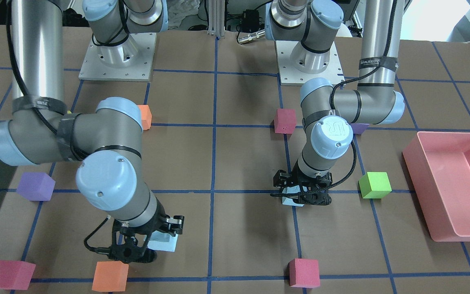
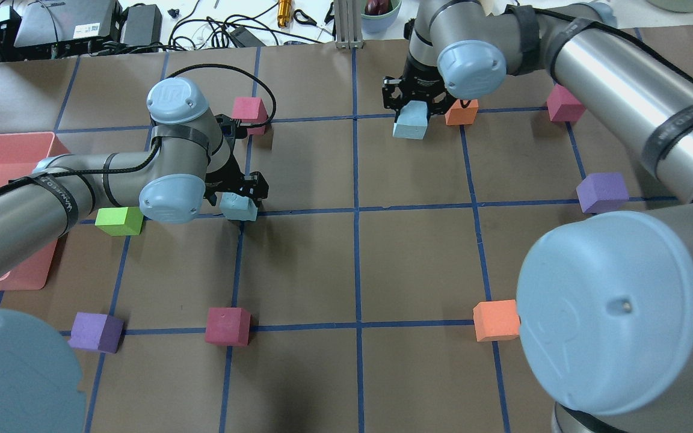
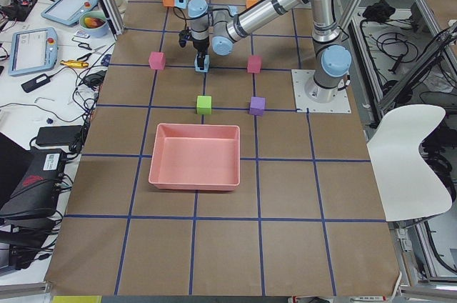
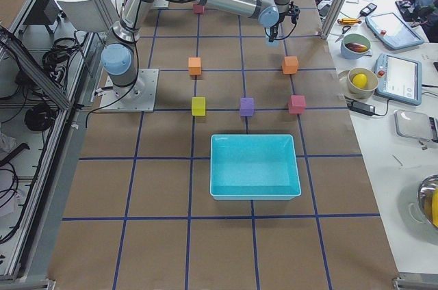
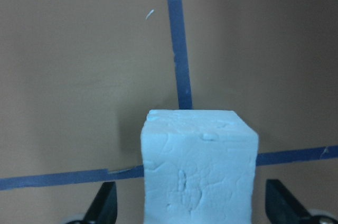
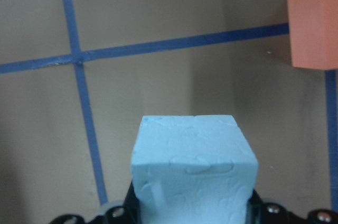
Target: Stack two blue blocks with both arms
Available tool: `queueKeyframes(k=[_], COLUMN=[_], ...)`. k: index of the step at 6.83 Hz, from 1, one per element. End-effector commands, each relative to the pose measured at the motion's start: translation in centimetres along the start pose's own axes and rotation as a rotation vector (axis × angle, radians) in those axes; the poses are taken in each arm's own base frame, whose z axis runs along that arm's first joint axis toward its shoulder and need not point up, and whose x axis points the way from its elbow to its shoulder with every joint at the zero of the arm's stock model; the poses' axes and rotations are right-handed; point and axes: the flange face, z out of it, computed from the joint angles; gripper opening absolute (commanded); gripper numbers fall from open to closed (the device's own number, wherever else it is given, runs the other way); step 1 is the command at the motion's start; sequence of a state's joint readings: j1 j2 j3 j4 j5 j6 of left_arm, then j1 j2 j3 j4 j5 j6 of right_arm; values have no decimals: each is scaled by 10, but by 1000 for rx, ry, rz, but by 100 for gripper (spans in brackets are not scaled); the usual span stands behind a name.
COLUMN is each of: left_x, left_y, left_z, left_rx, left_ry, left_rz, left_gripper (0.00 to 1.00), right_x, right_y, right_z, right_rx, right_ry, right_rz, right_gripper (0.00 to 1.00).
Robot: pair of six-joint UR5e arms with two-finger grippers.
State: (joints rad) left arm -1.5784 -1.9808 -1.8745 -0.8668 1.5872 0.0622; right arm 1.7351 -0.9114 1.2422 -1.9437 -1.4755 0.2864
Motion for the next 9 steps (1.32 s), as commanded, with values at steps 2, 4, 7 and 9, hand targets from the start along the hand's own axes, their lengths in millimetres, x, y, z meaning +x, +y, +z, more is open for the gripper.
queueKeyframes(k=[2,4,7,9], left_x=[1,1,0,1], left_y=[0,-1,-3,-17], left_z=[1,0,-6,-22], left_rx=[-1,3,15,37], left_ry=[7,9,9,3], left_rz=[-1,13,11,11], left_gripper=[86,30,0,0], right_x=[-59,-70,-78,-77], right_y=[-6,0,0,0], right_z=[44,62,66,80], right_rx=[-13,-31,-13,-29], right_ry=[0,6,-5,2], right_rz=[28,9,-20,-16], right_gripper=[0,0,11,77])
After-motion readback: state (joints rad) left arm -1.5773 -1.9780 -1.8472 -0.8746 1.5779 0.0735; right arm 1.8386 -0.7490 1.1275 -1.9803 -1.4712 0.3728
